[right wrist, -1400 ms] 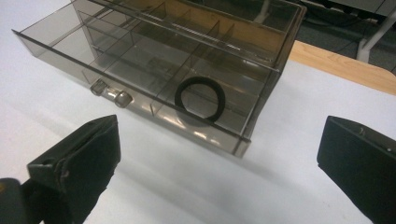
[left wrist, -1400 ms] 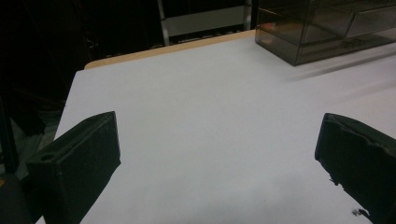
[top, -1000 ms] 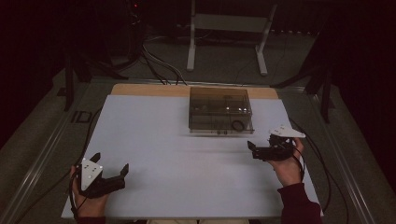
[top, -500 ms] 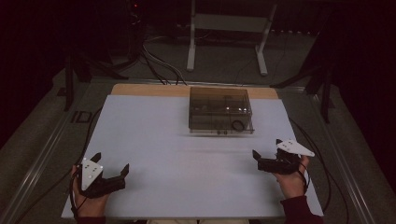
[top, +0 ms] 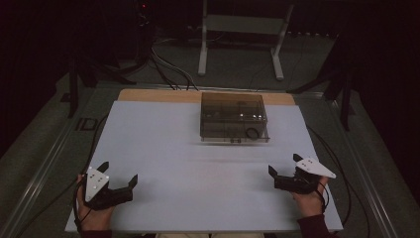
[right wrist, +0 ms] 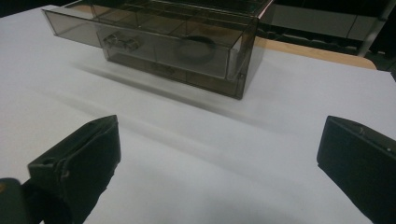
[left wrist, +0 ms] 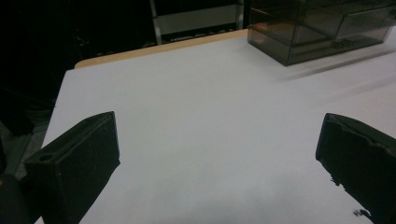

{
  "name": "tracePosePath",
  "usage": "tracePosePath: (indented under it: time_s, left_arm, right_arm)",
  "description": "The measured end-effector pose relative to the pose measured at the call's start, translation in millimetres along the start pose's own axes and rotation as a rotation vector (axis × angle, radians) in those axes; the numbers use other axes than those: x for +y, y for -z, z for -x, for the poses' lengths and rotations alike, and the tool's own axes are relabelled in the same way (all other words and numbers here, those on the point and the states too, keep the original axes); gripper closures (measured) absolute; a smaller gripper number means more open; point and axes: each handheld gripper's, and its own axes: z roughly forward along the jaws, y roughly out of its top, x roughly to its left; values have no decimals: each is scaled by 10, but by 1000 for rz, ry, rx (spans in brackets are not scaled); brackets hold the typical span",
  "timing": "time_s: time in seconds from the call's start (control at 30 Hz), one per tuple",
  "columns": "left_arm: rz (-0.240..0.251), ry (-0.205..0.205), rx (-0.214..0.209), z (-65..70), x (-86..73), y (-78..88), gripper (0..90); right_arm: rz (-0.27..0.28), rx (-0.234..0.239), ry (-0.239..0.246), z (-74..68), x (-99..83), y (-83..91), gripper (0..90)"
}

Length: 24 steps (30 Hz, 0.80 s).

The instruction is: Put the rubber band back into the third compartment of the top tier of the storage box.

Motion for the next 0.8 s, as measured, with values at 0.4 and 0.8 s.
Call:
tracePosePath:
  time_s: [0.4, 0.8]
  left_arm:
    - [34, 37, -22, -16, -14, 3, 5]
    - [51, 50, -17, 7, -10, 9, 5]
  right_arm:
    - [52, 13, -19, -6, -153, 70, 1]
    - [63, 19, -21, -12, -217, 61, 1]
